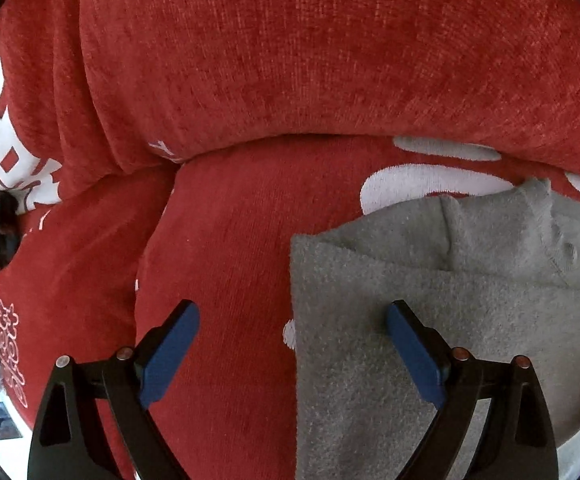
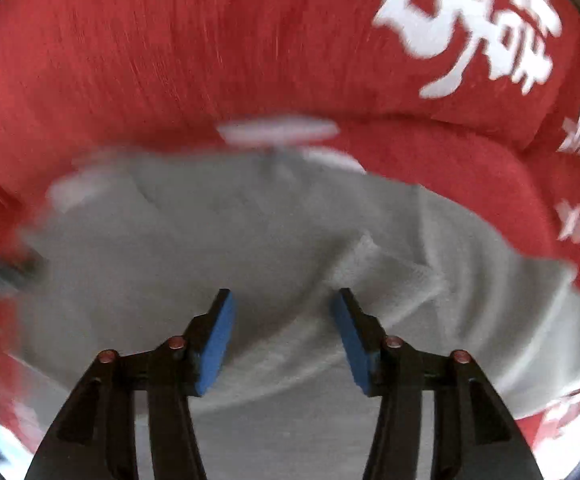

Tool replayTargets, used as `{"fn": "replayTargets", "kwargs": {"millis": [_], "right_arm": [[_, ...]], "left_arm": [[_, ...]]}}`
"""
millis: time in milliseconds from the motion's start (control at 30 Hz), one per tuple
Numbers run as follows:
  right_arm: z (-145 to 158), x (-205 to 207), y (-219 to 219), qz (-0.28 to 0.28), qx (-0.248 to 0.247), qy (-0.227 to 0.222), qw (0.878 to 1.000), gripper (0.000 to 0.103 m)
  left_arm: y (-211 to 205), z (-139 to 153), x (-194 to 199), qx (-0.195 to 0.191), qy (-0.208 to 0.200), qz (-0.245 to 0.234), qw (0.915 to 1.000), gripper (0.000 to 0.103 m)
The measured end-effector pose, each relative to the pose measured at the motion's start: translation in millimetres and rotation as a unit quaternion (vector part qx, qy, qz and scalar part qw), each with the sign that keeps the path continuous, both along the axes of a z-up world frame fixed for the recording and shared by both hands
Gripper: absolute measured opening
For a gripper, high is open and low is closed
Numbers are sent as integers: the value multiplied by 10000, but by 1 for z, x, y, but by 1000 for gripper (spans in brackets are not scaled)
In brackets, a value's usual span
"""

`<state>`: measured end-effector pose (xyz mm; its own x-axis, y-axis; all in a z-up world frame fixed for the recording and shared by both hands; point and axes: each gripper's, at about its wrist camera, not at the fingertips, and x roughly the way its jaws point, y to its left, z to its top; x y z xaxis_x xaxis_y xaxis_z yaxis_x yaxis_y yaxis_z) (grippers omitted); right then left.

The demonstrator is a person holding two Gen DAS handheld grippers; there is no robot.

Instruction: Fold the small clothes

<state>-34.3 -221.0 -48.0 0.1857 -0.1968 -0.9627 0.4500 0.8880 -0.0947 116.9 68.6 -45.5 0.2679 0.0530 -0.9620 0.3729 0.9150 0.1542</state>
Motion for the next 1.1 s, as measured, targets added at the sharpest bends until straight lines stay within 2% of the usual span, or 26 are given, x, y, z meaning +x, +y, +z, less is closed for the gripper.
{"fn": "replayTargets", "kwargs": {"millis": [67, 100, 167, 200, 267, 333, 467, 500, 633, 700, 933, 1100], "right_arm": [[6, -21, -5, -180, -392, 158, 9989, 46], [7, -37, -13, -395, -377, 190, 9983, 46], [7, -75, -36, -1079, -2, 109, 9941, 46], [10, -100, -51, -1549, 394, -185, 9870, 46], [13, -133, -70, -2175, 762, -414, 9722, 46], [16, -158, -83, -2521, 1200, -825, 9567, 47], [20, -176, -85, -2575, 1715, -1113, 9444, 49], [18, -179, -85, -2625, 1925, -1173, 9382, 49], [10, -194, -86, -2880, 2467, -1318, 9159, 49], [11, -203, -81, -2941, 2628, -1327, 9093, 49], [10, -244, -97, -3162, 2775, -1410, 8962, 49], [11, -307, -143, -3892, 2742, -1648, 8639, 50]], "left_arm": [[2, -1, 4, -23, 13, -15, 10000, 95], [0, 1, 3, -28, 19, -41, 10000, 95], [1, -1, 5, -43, 30, -35, 10000, 95], [2, 0, 4, -38, 40, -16, 10000, 95], [2, 6, 0, -47, 41, 16, 10000, 95], [4, 17, -5, -139, 38, -32, 9999, 95], [-5, 37, -29, -256, 25, -277, 9993, 95], [-9, 41, -37, -301, 52, -355, 9989, 95], [-48, 50, -76, -442, 212, -774, 9958, 95], [-71, 51, -101, -495, 359, -1010, 9930, 95], [-140, 46, -158, -658, 694, -1469, 9845, 95], [-181, 43, -189, -572, 677, -1866, 9784, 95]]}}
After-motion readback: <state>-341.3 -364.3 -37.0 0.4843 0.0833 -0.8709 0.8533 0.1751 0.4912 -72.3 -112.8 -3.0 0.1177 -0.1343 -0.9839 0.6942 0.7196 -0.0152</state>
